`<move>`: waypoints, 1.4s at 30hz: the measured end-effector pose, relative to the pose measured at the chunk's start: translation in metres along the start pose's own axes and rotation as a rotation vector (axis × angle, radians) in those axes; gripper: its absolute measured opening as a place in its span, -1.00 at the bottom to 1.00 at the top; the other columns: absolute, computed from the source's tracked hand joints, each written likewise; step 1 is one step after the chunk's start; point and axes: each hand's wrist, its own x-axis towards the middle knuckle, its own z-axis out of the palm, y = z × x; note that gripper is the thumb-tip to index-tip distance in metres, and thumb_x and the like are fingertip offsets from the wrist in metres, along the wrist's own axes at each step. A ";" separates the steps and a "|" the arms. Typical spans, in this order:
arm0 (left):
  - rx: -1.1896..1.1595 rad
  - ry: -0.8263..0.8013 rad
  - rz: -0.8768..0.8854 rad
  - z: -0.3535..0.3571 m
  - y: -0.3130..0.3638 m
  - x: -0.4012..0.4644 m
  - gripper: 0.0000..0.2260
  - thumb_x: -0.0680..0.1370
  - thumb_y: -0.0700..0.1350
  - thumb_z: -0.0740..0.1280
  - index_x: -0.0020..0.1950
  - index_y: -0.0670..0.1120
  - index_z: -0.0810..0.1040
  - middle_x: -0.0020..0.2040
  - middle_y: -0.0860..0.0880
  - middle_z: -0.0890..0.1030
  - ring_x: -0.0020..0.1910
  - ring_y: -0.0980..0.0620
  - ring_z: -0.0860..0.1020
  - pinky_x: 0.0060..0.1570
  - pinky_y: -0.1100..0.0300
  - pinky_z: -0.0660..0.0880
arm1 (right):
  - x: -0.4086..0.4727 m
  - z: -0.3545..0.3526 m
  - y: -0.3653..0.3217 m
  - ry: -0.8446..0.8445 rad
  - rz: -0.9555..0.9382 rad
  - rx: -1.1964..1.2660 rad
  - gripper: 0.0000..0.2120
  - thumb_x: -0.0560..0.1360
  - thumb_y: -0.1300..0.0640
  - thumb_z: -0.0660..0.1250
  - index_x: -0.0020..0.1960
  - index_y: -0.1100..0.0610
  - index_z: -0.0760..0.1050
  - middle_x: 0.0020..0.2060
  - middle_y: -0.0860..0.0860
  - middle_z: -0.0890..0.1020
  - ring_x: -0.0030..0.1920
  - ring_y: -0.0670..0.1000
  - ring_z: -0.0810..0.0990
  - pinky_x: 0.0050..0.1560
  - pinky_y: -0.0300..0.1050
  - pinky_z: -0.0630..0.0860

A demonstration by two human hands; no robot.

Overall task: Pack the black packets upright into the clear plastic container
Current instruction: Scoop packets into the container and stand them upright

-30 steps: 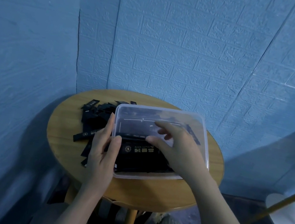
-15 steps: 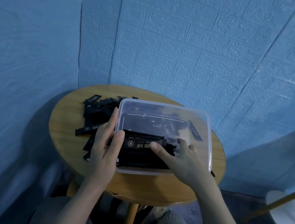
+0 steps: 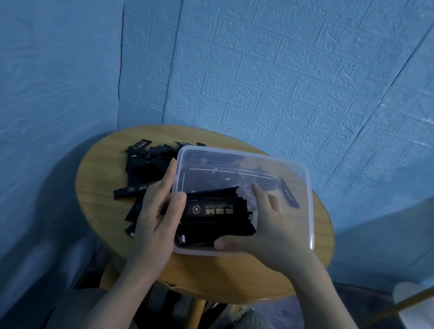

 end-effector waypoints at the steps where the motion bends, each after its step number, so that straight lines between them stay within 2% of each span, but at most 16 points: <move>1: 0.001 -0.001 0.001 0.000 0.000 0.000 -0.57 0.58 0.02 0.18 0.44 0.22 0.27 0.10 0.58 0.40 0.21 0.51 0.37 0.14 0.56 0.27 | 0.001 -0.003 0.000 0.019 -0.054 -0.072 0.21 0.23 -0.24 0.54 0.58 -0.04 -0.19 0.53 -0.13 -0.02 0.52 0.00 -0.02 0.45 0.07 0.17; 4: 0.004 -0.001 0.003 0.001 0.000 0.000 -0.58 0.58 0.02 0.18 0.44 0.22 0.26 0.10 0.58 0.40 0.22 0.50 0.37 0.17 0.54 0.28 | 0.010 -0.009 -0.003 0.023 -0.298 -0.304 0.11 0.29 -0.23 0.51 0.58 -0.09 -0.15 0.55 -0.16 -0.05 0.53 -0.11 -0.17 0.53 0.05 -0.09; 7: 0.006 0.003 0.020 0.001 0.001 0.000 -0.59 0.57 0.08 0.19 0.43 0.23 0.27 0.15 0.56 0.40 0.26 0.47 0.37 0.20 0.52 0.28 | 0.021 -0.008 -0.010 -0.038 -0.464 -0.481 -0.04 0.38 -0.16 0.45 0.57 -0.13 -0.08 0.55 -0.18 0.03 0.53 -0.13 -0.14 0.49 -0.02 -0.18; 10: 0.002 0.003 0.025 0.000 0.001 0.000 -0.60 0.58 0.04 0.20 0.43 0.21 0.28 0.16 0.57 0.40 0.28 0.47 0.35 0.22 0.53 0.25 | 0.030 0.003 -0.014 -0.066 -0.529 -0.596 -0.13 0.42 -0.12 0.39 0.57 -0.11 -0.04 0.53 -0.12 0.13 0.52 -0.07 0.04 0.51 0.01 -0.09; 12: 0.013 0.002 0.036 0.000 0.000 0.000 -0.59 0.58 0.08 0.19 0.43 0.21 0.27 0.17 0.57 0.39 0.29 0.47 0.34 0.22 0.54 0.24 | 0.033 0.004 -0.016 -0.063 -0.534 -0.626 -0.13 0.42 -0.12 0.39 0.57 -0.09 -0.04 0.49 -0.09 0.18 0.48 -0.04 0.12 0.49 -0.01 -0.02; 17: 0.009 0.016 0.018 0.001 -0.002 0.002 -0.59 0.57 0.04 0.19 0.43 0.22 0.28 0.13 0.57 0.40 0.26 0.48 0.36 0.22 0.50 0.25 | 0.042 0.011 -0.017 0.046 -0.530 -0.739 -0.12 0.39 -0.15 0.38 0.56 -0.01 0.00 0.35 -0.03 0.30 0.32 0.03 0.29 0.34 0.01 0.19; 20: 0.004 0.037 0.016 0.000 -0.002 0.003 -0.55 0.53 0.18 0.19 0.43 0.27 0.27 0.21 0.40 0.44 0.32 0.34 0.38 0.33 0.30 0.29 | 0.046 0.022 -0.016 0.116 -0.526 -0.761 -0.17 0.38 -0.14 0.39 0.53 0.02 0.11 0.24 0.01 0.39 0.21 0.07 0.38 0.23 0.02 0.24; 23: 0.018 0.057 0.025 -0.001 -0.003 0.003 -0.54 0.52 0.19 0.19 0.43 0.28 0.27 0.27 0.20 0.44 0.36 0.21 0.39 0.40 0.14 0.29 | 0.047 0.025 -0.013 0.145 -0.490 -0.726 -0.25 0.39 -0.14 0.37 0.49 0.03 0.18 0.21 0.02 0.42 0.19 0.10 0.40 0.21 0.01 0.26; 28: 0.047 0.038 0.047 -0.001 -0.004 0.003 -0.55 0.54 0.18 0.18 0.43 0.29 0.25 0.26 0.23 0.43 0.36 0.22 0.39 0.40 0.14 0.29 | 0.048 0.027 -0.011 0.164 -0.461 -0.640 -0.43 0.38 -0.12 0.41 0.29 0.05 0.33 0.09 0.03 0.49 0.11 0.10 0.47 0.15 -0.02 0.41; 31: 0.035 0.031 0.046 -0.002 -0.004 0.003 -0.54 0.53 0.18 0.18 0.44 0.28 0.26 0.23 0.27 0.45 0.33 0.27 0.40 0.33 0.29 0.29 | 0.048 0.016 -0.006 0.027 -0.409 -0.475 -0.36 0.35 -0.15 0.44 0.32 0.00 0.30 0.16 -0.01 0.49 0.17 0.06 0.46 0.12 -0.07 0.42; 33: 0.039 0.031 0.043 -0.002 -0.004 0.003 -0.55 0.53 0.19 0.17 0.43 0.30 0.26 0.22 0.20 0.46 0.32 0.17 0.44 0.33 0.28 0.30 | 0.047 0.004 -0.004 -0.103 -0.381 -0.376 -0.25 0.34 -0.13 0.48 0.42 -0.05 0.22 0.26 -0.05 0.43 0.27 0.01 0.39 0.23 -0.07 0.37; 35: 0.044 0.032 0.035 -0.002 -0.002 0.003 -0.54 0.53 0.19 0.17 0.43 0.30 0.25 0.22 0.18 0.45 0.30 0.22 0.43 0.31 0.35 0.30 | 0.045 -0.003 -0.003 -0.127 -0.394 -0.472 -0.13 0.36 -0.13 0.46 0.52 -0.07 0.06 0.31 -0.05 0.36 0.32 0.02 0.32 0.32 -0.05 0.29; 37: 0.037 0.032 0.027 -0.002 0.000 0.003 -0.55 0.53 0.19 0.17 0.43 0.30 0.25 0.20 0.23 0.46 0.28 0.24 0.44 0.27 0.41 0.30 | 0.043 -0.004 -0.003 -0.047 -0.428 -0.633 -0.04 0.37 -0.18 0.43 0.56 -0.06 -0.08 0.30 -0.05 0.33 0.33 0.03 0.30 0.30 -0.05 0.23; 40: 0.031 0.018 0.022 -0.002 0.000 0.002 -0.57 0.56 0.16 0.19 0.44 0.33 0.25 0.18 0.44 0.44 0.30 0.16 0.45 0.32 0.27 0.33 | 0.041 0.000 -0.005 0.034 -0.478 -0.674 0.02 0.34 -0.23 0.42 0.57 -0.02 -0.14 0.27 -0.05 0.35 0.31 0.03 0.32 0.30 -0.02 0.20; 42: 0.038 0.014 0.033 -0.003 0.000 0.002 -0.56 0.55 0.19 0.18 0.43 0.39 0.26 0.19 0.46 0.42 0.33 0.08 0.46 0.38 0.10 0.35 | 0.041 0.002 -0.007 0.028 -0.474 -0.608 0.03 0.34 -0.23 0.44 0.57 -0.03 -0.12 0.25 -0.06 0.36 0.28 0.02 0.34 0.28 -0.04 0.21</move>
